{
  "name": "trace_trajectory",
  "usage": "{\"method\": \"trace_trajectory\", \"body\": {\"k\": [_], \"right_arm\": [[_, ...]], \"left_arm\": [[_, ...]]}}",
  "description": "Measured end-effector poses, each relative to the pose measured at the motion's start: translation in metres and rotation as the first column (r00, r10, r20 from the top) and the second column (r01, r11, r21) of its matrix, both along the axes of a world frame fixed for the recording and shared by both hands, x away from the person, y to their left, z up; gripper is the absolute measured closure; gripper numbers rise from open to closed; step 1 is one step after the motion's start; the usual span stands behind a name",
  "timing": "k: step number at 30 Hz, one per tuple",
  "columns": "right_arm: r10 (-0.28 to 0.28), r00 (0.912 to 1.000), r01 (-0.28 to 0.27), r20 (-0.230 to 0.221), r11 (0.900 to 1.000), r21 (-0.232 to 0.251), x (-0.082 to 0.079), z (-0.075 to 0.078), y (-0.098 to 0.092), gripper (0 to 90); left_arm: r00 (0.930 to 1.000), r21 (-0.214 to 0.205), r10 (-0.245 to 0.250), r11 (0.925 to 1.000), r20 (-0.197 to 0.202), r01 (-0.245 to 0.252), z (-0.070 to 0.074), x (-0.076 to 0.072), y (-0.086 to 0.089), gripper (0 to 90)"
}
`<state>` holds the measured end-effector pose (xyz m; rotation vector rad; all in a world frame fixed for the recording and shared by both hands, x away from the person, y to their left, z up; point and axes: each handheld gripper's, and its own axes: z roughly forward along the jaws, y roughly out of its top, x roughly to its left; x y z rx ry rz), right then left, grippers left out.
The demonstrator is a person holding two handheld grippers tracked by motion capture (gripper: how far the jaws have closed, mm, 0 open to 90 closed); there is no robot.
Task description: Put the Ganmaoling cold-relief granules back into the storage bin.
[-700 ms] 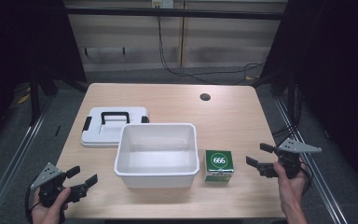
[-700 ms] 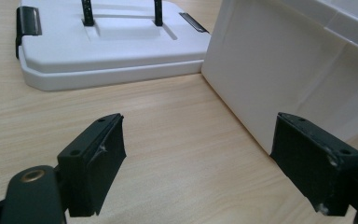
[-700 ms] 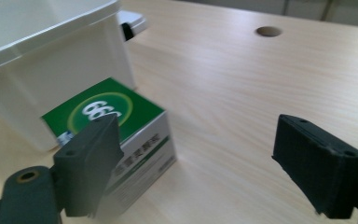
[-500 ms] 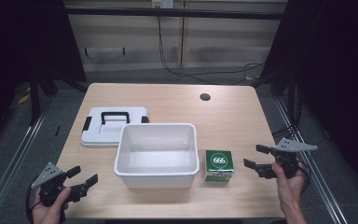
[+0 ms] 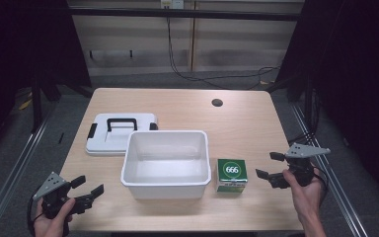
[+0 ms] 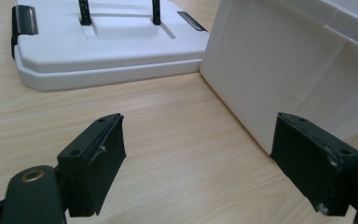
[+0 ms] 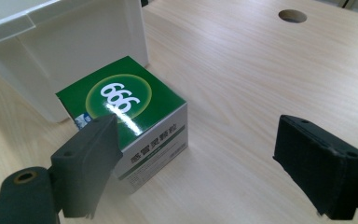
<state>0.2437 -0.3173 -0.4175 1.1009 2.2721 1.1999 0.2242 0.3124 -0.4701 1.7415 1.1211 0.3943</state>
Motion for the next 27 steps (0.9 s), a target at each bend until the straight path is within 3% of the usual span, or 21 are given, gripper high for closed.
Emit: {"method": "trace_trajectory", "body": {"k": [1, 4, 5, 9, 10, 14, 18, 23, 27], "right_arm": [[0.005, 1.0, -0.005, 0.005, 0.9998, -0.021, 0.003, 0.004, 0.003, 13.3], [0.038, 0.9993, -0.038, -0.003, 0.9991, -0.017, 0.007, 0.007, 0.007, 13.3], [0.055, 0.9985, -0.055, -0.005, 0.9969, -0.057, 0.008, 0.011, 0.011, 13.3], [0.093, 0.9956, -0.094, -0.012, 0.9921, -0.084, 0.01, 0.017, 0.016, 13.3], [0.113, 0.9935, -0.113, -0.005, 0.9884, -0.101, 0.011, 0.025, 0.017, 13.7], [0.117, 0.993, -0.114, 0.018, 0.9851, -0.129, 0.013, 0.035, 0.019, 13.4], [0.148, 0.9888, -0.145, 0.016, 0.9819, -0.122, 0.019, 0.046, 0.02, 13.8], [0.161, 0.9862, -0.165, -0.041, 0.9733, -0.159, 0.03, 0.062, 0.03, 14.0], [0.164, 0.9857, -0.168, -0.037, 0.9678, -0.188, 0.035, 0.067, 0.037, 13.9]], "left_arm": [[1.0, -0.004, -0.003, 1.0, 0.007, 0.004, 0.001, 0.0, -0.001, 17.0], [1.0, -0.01, -0.005, 0.9999, 0.004, 0.005, 0.001, 0.0, -0.002, 17.0], [1.0, -0.007, -0.008, 0.9999, 0.004, 0.008, 0.001, 0.0, -0.003, 17.0], [0.9999, 0.002, -0.009, 1.0, 0.007, 0.009, 0.001, 0.001, -0.002, 17.0], [1.0, -0.002, -0.005, 1.0, 0.004, 0.005, 0.001, 0.001, -0.002, 17.0], [1.0, -0.004, -0.005, 1.0, 0.0, 0.005, 0.001, 0.0, -0.002, 17.0], [1.0, -0.01, 0.002, 0.9999, 0.0, -0.002, 0.0, 0.001, -0.001, 17.0], [1.0, -0.009, -0.001, 1.0, 0.002, 0.001, 0.0, 0.0, -0.001, 17.0], [1.0, -0.009, -0.001, 1.0, 0.002, 0.001, 0.001, 0.0, -0.001, 17.0]]}}
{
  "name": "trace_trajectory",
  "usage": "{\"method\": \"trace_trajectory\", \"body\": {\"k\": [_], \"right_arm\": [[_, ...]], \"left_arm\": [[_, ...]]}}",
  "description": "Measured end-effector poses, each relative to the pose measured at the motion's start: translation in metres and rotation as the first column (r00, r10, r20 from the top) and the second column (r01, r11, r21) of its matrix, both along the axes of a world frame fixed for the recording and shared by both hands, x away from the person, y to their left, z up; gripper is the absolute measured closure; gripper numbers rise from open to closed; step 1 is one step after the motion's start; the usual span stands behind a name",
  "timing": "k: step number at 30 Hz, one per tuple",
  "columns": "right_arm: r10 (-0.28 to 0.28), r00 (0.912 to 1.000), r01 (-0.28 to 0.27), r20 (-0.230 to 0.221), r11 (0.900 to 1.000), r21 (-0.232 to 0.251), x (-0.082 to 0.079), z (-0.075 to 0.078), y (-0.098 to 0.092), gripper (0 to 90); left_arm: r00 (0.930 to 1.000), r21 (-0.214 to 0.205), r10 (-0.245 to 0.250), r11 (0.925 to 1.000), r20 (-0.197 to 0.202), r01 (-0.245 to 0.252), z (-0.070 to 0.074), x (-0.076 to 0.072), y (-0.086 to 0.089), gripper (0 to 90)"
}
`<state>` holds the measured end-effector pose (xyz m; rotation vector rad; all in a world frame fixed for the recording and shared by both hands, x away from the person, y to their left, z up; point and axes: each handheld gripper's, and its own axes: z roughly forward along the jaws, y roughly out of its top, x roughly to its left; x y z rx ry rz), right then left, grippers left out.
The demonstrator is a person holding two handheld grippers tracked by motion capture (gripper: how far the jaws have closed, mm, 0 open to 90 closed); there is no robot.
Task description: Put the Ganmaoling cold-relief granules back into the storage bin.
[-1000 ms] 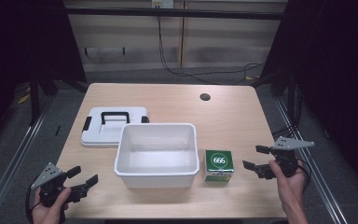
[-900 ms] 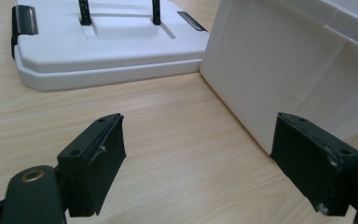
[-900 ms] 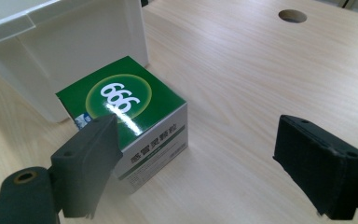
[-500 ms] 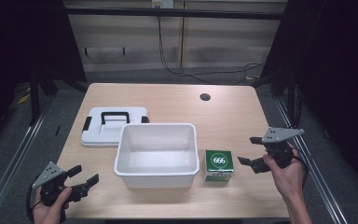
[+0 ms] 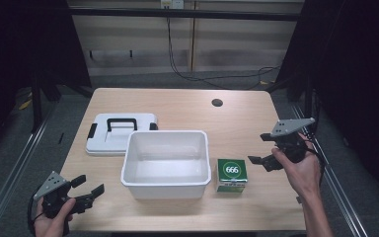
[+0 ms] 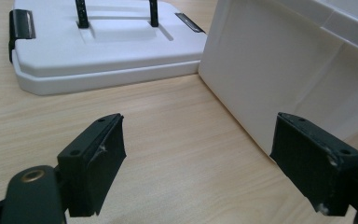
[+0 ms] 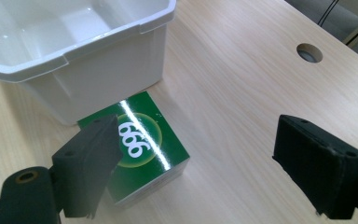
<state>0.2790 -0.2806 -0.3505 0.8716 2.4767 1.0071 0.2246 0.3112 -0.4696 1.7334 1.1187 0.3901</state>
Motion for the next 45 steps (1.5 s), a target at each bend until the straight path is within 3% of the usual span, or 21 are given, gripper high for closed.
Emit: {"method": "trace_trajectory", "body": {"k": [1, 6, 7, 11, 12, 13, 14, 15, 16, 20, 21, 24, 25, 29, 31, 32, 33, 34, 40, 42, 45], "right_arm": [[0.003, 1.0, -0.003, 0.008, 0.999, -0.046, 0.004, 0.003, 0.007, 13.8], [0.062, 0.9981, -0.062, -0.001, 0.9941, -0.089, 0.013, 0.004, 0.018, 13.5], [0.081, 0.9967, -0.081, -0.008, 0.987, -0.138, 0.016, 0.004, 0.025, 13.3], [0.128, 0.9914, -0.131, -0.029, 0.9746, -0.182, 0.022, 0.002, 0.034, 13.3], [0.142, 0.9881, -0.152, -0.058, 0.9633, -0.221, 0.026, -0.001, 0.041, 13.2], [0.142, 0.9881, -0.152, -0.058, 0.9633, -0.221, 0.026, -0.001, 0.041, 13.2], [0.163, 0.9826, -0.181, -0.09, 0.9497, -0.256, 0.028, -0.003, 0.047, 13.3], [0.163, 0.9826, -0.181, -0.09, 0.9497, -0.256, 0.028, -0.003, 0.047, 13.3], [0.179, 0.9756, -0.208, -0.127, 0.9397, -0.272, 0.03, -0.004, 0.053, 13.3], [0.217, 0.9606, -0.26, -0.173, 0.9219, -0.287, 0.032, -0.008, 0.06, 13.3], [0.231, 0.9532, -0.285, -0.195, 0.9034, -0.321, 0.034, -0.011, 0.064, 13.3], [0.239, 0.9482, -0.303, -0.209, 0.8799, -0.366, 0.037, -0.013, 0.07, 11.1], [0.255, 0.941, -0.323, -0.223, 0.8718, -0.368, 0.039, -0.013, 0.072, 11.1], [0.286, 0.9291, -0.356, -0.235, 0.8633, -0.358, 0.041, -0.015, 0.076, 11.1], [0.303, 0.9143, -0.387, -0.269, 0.8479, -0.362, 0.041, -0.02, 0.079, 10.1], [0.303, 0.9143, -0.387, -0.269, 0.8479, -0.362, 0.041, -0.02, 0.079, 10.1], [0.335, 0.8913, -0.432, -0.305, 0.8316, -0.349, 0.04, -0.026, 0.082, 9.9], [0.343, 0.8849, -0.445, -0.315, 0.822, -0.355, 0.04, -0.028, 0.083, 9.8], [0.355, 0.8659, -0.474, -0.353, 0.8078, -0.351, 0.041, -0.038, 0.084, 9.4], [0.381, 0.8495, -0.501, -0.365, 0.7994, -0.332, 0.042, -0.042, 0.083, 9.4], [0.38, 0.8494, -0.501, -0.366, 0.7987, -0.333, 0.043, -0.044, 0.082, 9.3]], "left_arm": [[1.0, 0.0, 0.001, 1.0, 0.0, -0.001, 0.0, 0.0, 0.0, 17.0], [1.0, 0.006, -0.003, 1.0, -0.001, 0.003, 0.0, 0.0, 0.0, 17.0], [1.0, 0.002, 0.0, 1.0, -0.001, 0.0, 0.0, 0.0, 0.0, 17.0], [1.0, 0.002, -0.001, 1.0, 0.001, 0.001, 0.0, 0.001, 0.0, 17.0], [1.0, 0.007, -0.007, 1.0, 0.001, 0.007, 0.0, 0.001, 0.0, 17.0], [1.0, 0.008, -0.007, 0.9999, 0.003, 0.007, 0.0, 0.001, 0.0, 17.0], [1.0, 0.007, -0.006, 1.0, 0.002, 0.006, 0.0, 0.001, 0.0, 17.0], [1.0, 0.007, -0.006, 1.0, 0.002, 0.006, 0.0, 0.001, 0.0, 17.0], [1.0, 0.005, -0.007, 1.0, 0.0, 0.007, 0.0, 0.001, 0.0, 17.0], [1.0, 0.006, -0.008, 0.9999, 0.001, 0.008, 0.0, 0.001, 0.0, 17.0], [0.9999, 0.008, -0.01, 0.9999, 0.003, 0.01, 0.0, 0.001, 0.0, 17.0], [1.0, 0.009, -0.006, 0.9999, -0.001, 0.006, -0.001, 0.001, 0.0, 17.0], [1.0, 0.01, -0.009, 0.9999, -0.001, 0.009, 0.0, 0.001, 0.0, 17.0], [0.9999, 0.013, -0.01, 0.9999, -0.001, 0.01, -0.001, 0.001, 0.0, 17.0], [1.0, 0.015, -0.009, 0.9998, 0.0, 0.009, -0.001, 0.001, 0.001, 17.0], [1.0, 0.015, -0.009, 0.9998, 0.0, 0.009, -0.001, 0.001, 0.001, 17.0], [1.0, 0.014, -0.008, 0.9999, -0.001, 0.008, -0.001, 0.001, 0.001, 17.0], [1.0, 0.013, -0.009, 0.9999, 0.0, 0.009, -0.001, 0.001, 0.001, 17.0], [1.0, 0.005, -0.009, 1.0, -0.003, 0.009, -0.001, 0.0, 0.0, 17.0], [0.9999, 0.012, -0.011, 0.9999, -0.001, 0.011, -0.001, 0.001, 0.001, 17.0], [0.9999, 0.012, -0.01, 0.9999, -0.001, 0.01, -0.001, 0.001, 0.001, 17.0]]}}
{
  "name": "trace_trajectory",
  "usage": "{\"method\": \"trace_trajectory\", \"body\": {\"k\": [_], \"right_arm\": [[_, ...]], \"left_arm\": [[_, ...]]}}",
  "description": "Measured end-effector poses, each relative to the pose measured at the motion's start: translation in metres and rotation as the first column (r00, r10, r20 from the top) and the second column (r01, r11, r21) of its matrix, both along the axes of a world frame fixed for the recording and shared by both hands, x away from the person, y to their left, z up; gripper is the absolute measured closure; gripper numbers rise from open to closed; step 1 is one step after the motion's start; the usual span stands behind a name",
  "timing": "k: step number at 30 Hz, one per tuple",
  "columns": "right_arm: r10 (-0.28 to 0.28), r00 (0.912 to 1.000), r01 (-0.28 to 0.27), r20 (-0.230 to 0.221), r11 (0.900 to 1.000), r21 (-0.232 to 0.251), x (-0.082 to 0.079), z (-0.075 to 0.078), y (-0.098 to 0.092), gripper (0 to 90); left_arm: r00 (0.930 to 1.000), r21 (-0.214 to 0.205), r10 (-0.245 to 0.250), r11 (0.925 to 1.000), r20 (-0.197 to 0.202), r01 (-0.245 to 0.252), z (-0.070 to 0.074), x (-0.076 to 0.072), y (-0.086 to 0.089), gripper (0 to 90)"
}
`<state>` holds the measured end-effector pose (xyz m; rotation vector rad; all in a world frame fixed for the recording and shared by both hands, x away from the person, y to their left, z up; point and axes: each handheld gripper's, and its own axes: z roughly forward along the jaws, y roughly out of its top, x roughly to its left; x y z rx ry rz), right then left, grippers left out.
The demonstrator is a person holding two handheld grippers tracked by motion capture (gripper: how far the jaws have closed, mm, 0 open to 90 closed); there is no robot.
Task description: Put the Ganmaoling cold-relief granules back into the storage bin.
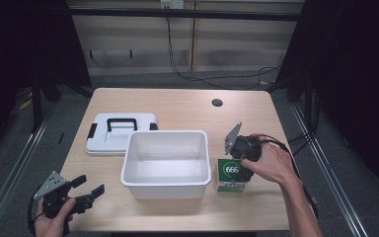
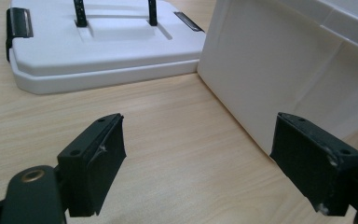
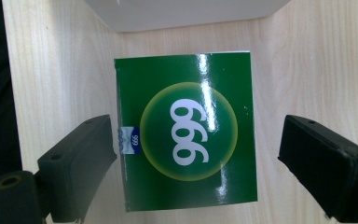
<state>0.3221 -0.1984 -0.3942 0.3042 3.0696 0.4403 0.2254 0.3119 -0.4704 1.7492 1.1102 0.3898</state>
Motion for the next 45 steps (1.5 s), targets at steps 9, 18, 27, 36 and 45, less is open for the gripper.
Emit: {"method": "trace_trajectory", "body": {"k": [9, 18, 27, 36, 45], "right_arm": [[-0.002, 0.9991, 0.0, -0.041, 0.9993, -0.036, 0.004, -0.012, 0.001, 9.2], [0.01, 0.9977, -0.013, -0.068, 0.9984, -0.054, 0.004, -0.013, 0.002, 9.4], [0.022, 0.9947, -0.034, -0.1, 0.9929, -0.114, 0.005, -0.024, 0.008, 10.4], [0.028, 0.9939, -0.044, -0.107, 0.9874, -0.152, 0.008, -0.029, 0.013, 12.8], [0.022, 0.9932, -0.046, -0.114, 0.9755, -0.215, 0.007, -0.028, 0.021, 14.8]], "left_arm": [[1.0, -0.001, -0.001, 1.0, 0.0, 0.001, 0.0, 0.0, 0.0, 17.0], [1.0, -0.006, 0.002, 1.0, -0.003, -0.002, 0.0, 0.0, 0.0, 17.0], [1.0, -0.006, 0.001, 1.0, -0.003, -0.001, 0.0, 0.0, 0.0, 17.0], [1.0, -0.008, -0.004, 1.0, -0.004, 0.004, 0.0, 0.0, 0.0, 17.0], [1.0, -0.008, -0.002, 1.0, -0.002, 0.002, 0.0, 0.0, 0.0, 17.0]]}}
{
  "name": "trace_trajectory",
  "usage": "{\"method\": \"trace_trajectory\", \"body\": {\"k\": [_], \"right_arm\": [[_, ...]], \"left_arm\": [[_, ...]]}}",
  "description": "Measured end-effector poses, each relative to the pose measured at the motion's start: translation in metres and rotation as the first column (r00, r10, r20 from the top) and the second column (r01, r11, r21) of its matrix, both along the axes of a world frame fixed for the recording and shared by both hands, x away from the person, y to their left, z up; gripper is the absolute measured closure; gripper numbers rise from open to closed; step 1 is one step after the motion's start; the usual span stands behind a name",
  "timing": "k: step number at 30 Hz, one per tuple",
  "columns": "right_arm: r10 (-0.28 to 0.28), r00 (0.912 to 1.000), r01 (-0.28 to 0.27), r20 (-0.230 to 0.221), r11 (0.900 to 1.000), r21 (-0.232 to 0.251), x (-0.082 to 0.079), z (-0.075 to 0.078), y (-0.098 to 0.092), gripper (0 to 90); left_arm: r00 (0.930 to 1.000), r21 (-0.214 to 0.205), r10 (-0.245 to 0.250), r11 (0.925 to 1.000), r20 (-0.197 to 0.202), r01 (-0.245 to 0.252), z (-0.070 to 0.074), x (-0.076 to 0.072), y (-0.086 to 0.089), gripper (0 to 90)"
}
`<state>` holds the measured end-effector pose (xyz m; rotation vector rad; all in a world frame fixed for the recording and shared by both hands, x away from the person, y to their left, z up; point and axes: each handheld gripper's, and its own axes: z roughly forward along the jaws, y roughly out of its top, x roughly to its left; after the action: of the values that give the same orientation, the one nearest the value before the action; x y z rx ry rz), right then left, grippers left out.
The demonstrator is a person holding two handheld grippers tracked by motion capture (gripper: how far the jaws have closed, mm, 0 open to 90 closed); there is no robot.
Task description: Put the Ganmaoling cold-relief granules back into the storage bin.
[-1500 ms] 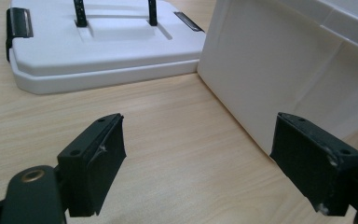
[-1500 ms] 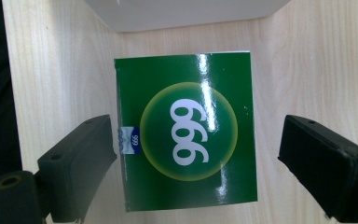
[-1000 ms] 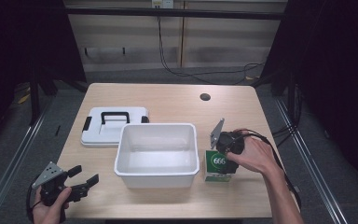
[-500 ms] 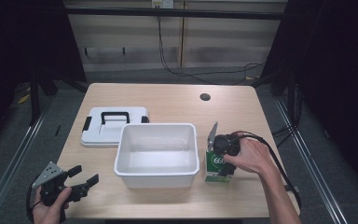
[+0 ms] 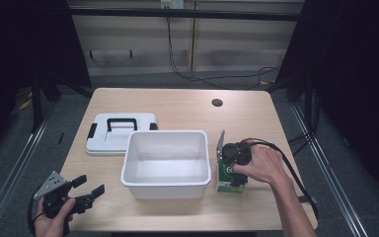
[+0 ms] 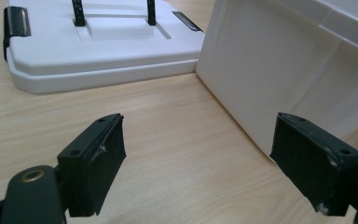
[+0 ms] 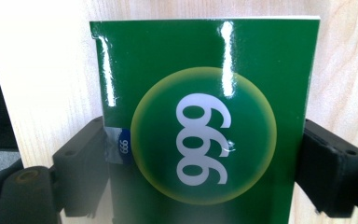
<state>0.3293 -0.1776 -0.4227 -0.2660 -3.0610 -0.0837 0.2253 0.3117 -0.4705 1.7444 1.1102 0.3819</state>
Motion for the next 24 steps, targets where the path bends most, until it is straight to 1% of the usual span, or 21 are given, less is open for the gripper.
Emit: {"method": "trace_trajectory", "body": {"k": [1, 2, 8, 9, 11, 12, 14, 15, 16, 17, 24], "right_arm": [[0.009, 1.0, -0.009, 0.001, 1.0, -0.005, 0.001, 0.0, 0.001, 15.0], [-0.001, 1.0, 0.001, 0.0, 1.0, -0.008, 0.0, 0.0, 0.001, 15.2], [-0.01, 0.9999, 0.01, -0.004, 0.9999, -0.01, 0.001, 0.001, 0.001, 16.0], [-0.018, 0.9997, 0.018, -0.013, 0.9997, -0.017, 0.001, 0.001, 0.001, 16.1], [-0.017, 0.9997, 0.016, -0.018, 0.9996, -0.021, 0.001, 0.002, 0.001, 16.1], [-0.026, 0.9994, 0.025, -0.021, 0.9994, -0.022, 0.0, 0.003, 0.001, 16.2], [-0.032, 0.9993, 0.032, -0.019, 0.9993, -0.021, 0.001, 0.004, -0.001, 16.2], [-0.039, 0.9992, 0.039, -0.007, 0.9991, -0.015, 0.0, 0.006, -0.002, 16.3], [-0.04, 0.9992, 0.04, -0.003, 0.9992, -0.009, 0.0, 0.006, -0.003, 16.2], [-0.04, 0.9991, 0.04, -0.012, 0.9992, -0.01, 0.0, 0.008, -0.005, 16.2], [-0.056, 0.998, 0.055, -0.03, 0.9984, -0.01, 0.0, 0.011, -0.006, 16.3]], "left_arm": [[1.0, 0.002, -0.004, 1.0, 0.0, 0.004, 0.0, 0.0, 0.0, 17.0], [1.0, 0.002, -0.004, 1.0, 0.0, 0.004, 0.0, 0.0, 0.0, 17.0], [1.0, -0.001, -0.001, 1.0, 0.0, 0.001, 0.0, 0.0, 0.0, 17.0], [1.0, -0.001, -0.001, 1.0, 0.0, 0.001, 0.0, 0.0, 0.0, 17.0], [1.0, -0.001, 0.002, 1.0, 0.001, -0.002, 0.0, 0.0, 0.0, 17.0], [1.0, -0.001, 0.0, 1.0, 0.001, 0.0, 0.0, 0.0, 0.0, 17.0], [1.0, -0.001, -0.002, 1.0, -0.001, 0.002, 0.0, 0.0, 0.0, 17.0], [1.0, -0.001, -0.002, 1.0, -0.001, 0.002, 0.0, 0.0, 0.0, 17.0], [1.0, 0.003, -0.002, 1.0, 0.002, 0.002, 0.0, 0.0, 0.001, 17.0], [1.0, -0.002, 0.005, 1.0, 0.0, -0.005, 0.0, 0.0, 0.0, 17.0], [1.0, -0.001, -0.001, 1.0, -0.001, 0.001, 0.0, 0.0, 0.0, 17.0]]}}
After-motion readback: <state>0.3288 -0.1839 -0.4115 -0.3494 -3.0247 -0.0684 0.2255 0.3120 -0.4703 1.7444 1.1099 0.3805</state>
